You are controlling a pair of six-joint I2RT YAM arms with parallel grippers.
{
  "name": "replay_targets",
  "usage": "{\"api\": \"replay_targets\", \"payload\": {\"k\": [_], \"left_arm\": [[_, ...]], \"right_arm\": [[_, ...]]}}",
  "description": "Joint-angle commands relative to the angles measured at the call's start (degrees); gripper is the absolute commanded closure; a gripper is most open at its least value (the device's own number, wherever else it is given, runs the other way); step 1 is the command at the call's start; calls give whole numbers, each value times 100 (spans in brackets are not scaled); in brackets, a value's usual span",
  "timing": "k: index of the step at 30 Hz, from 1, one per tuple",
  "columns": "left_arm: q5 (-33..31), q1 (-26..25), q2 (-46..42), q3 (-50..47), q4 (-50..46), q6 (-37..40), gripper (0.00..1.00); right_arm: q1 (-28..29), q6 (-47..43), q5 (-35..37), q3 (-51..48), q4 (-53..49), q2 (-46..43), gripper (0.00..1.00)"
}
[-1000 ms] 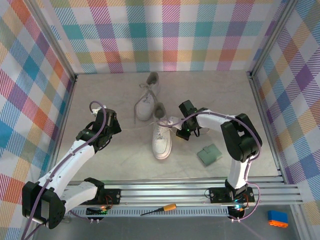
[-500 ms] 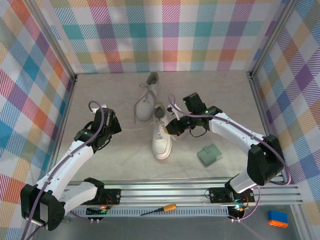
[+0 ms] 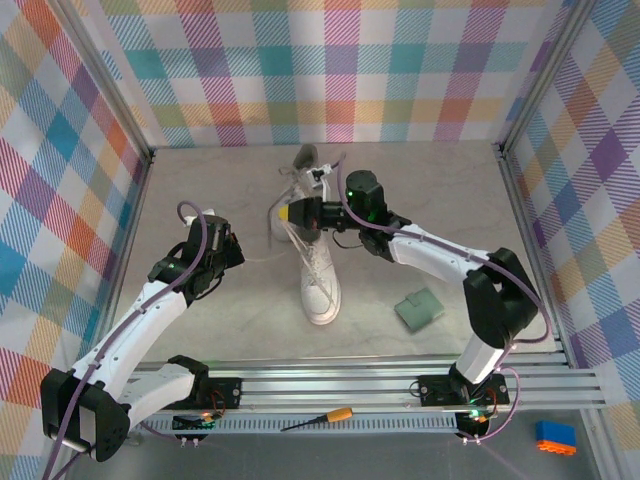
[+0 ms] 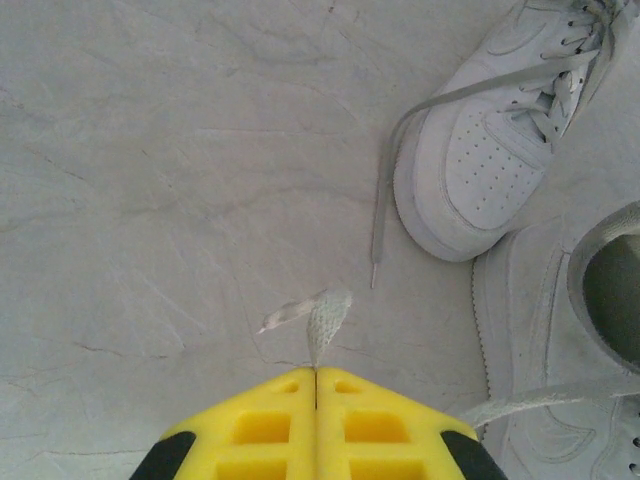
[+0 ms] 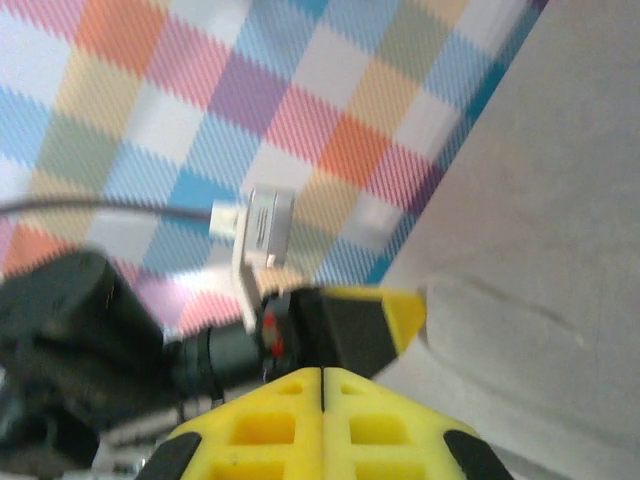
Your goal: Tie the shoes
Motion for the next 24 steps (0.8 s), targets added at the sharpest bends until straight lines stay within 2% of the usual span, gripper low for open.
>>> {"api": "replay_targets", "payload": {"k": [1, 3, 8, 13, 19, 22, 24], "left_arm": [[102, -36, -104, 144, -165, -64, 100], [113, -36, -86, 141, -161, -73, 100], [196, -45, -12, 129, -118, -97, 100], [352, -70, 70, 103, -31, -108, 100], [345, -87, 7, -73, -68, -195, 100], [963, -171, 10, -36, 246, -22, 100], [1114, -495, 6, 145, 352, 147, 100]], "right_arm": [[31, 1555, 1144, 85, 2086, 120, 100], [32, 1974, 1637, 0, 2497, 291, 100], [17, 2652, 2842, 38, 2754, 645, 100], [18, 2839, 3148, 526, 2516, 981, 100], [6, 1610, 2846, 492, 1135, 452, 100], [14, 822, 2763, 468, 149, -103, 100], [5, 342, 2776, 592, -639, -466, 100]]}}
